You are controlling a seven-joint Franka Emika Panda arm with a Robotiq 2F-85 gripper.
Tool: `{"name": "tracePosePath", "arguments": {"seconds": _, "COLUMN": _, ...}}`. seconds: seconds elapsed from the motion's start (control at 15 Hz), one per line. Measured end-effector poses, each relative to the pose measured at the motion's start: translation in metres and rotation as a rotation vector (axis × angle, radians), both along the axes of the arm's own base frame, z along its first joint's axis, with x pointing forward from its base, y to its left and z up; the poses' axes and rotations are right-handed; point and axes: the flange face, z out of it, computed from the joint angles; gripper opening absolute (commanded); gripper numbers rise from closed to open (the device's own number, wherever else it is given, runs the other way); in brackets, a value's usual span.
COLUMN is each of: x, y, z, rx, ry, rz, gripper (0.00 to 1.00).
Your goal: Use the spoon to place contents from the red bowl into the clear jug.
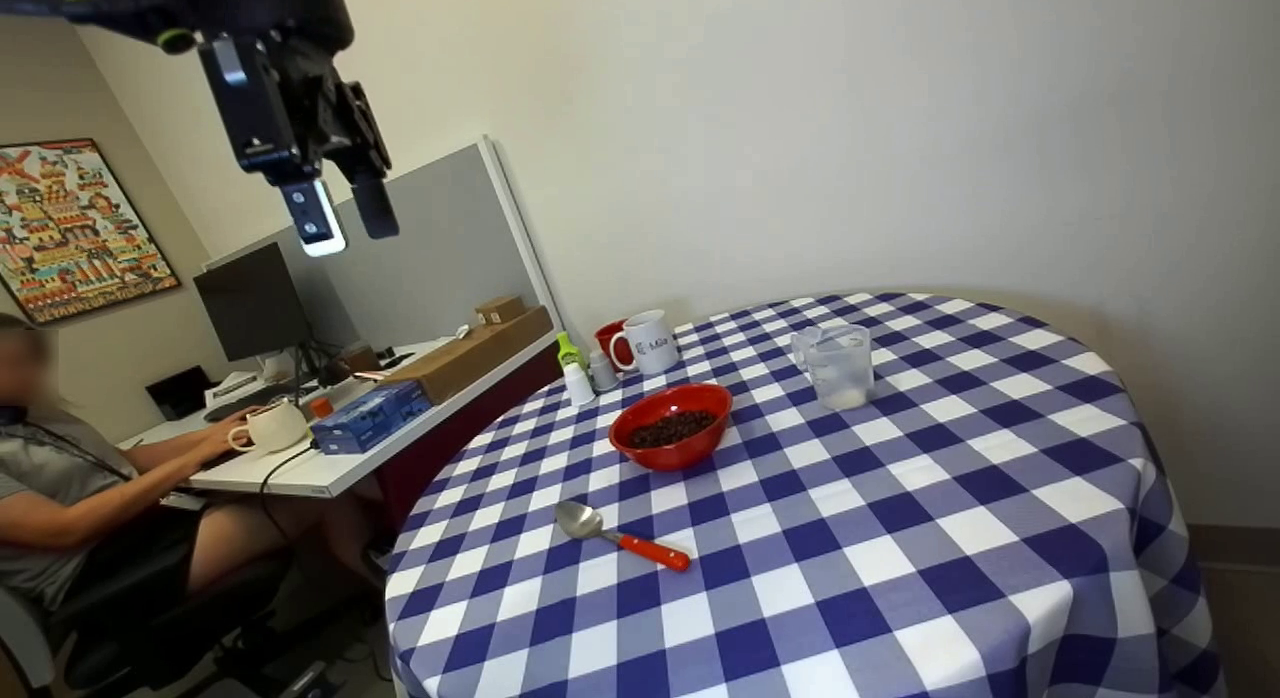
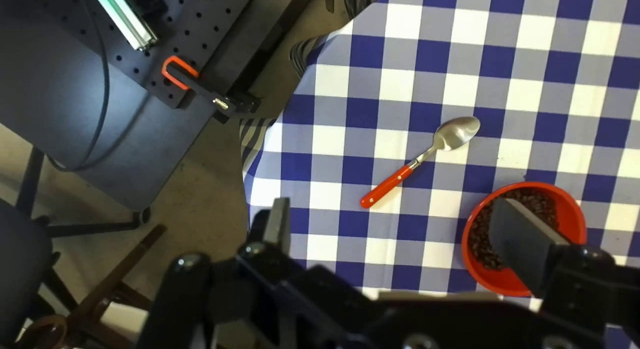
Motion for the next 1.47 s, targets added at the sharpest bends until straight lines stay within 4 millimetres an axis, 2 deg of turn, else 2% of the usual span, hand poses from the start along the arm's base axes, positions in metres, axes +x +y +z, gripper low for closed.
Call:
{"name": "tracePosePath", "arguments": {"seconds": 0.53, "x": 0.026, "y": 0.002, "z": -0.064, "rx": -0.079, "ry": -0.044, "rz": -0.27, "gripper": 1.0}}
{"name": "tracePosePath", "arguments": {"seconds": 0.87, "x": 0.044, "y": -0.014, "z": -0.105, "rx": -0.161, "ry": -0.072, "rz": -0.41, "gripper": 1.0}}
{"name": "tracePosePath", "arguments": {"seconds": 1.47, "x": 0.06, "y": -0.039, "z": -0.19, "rx": -0.225, "ry": 0.009, "rz": -0.564, "gripper": 1.0}}
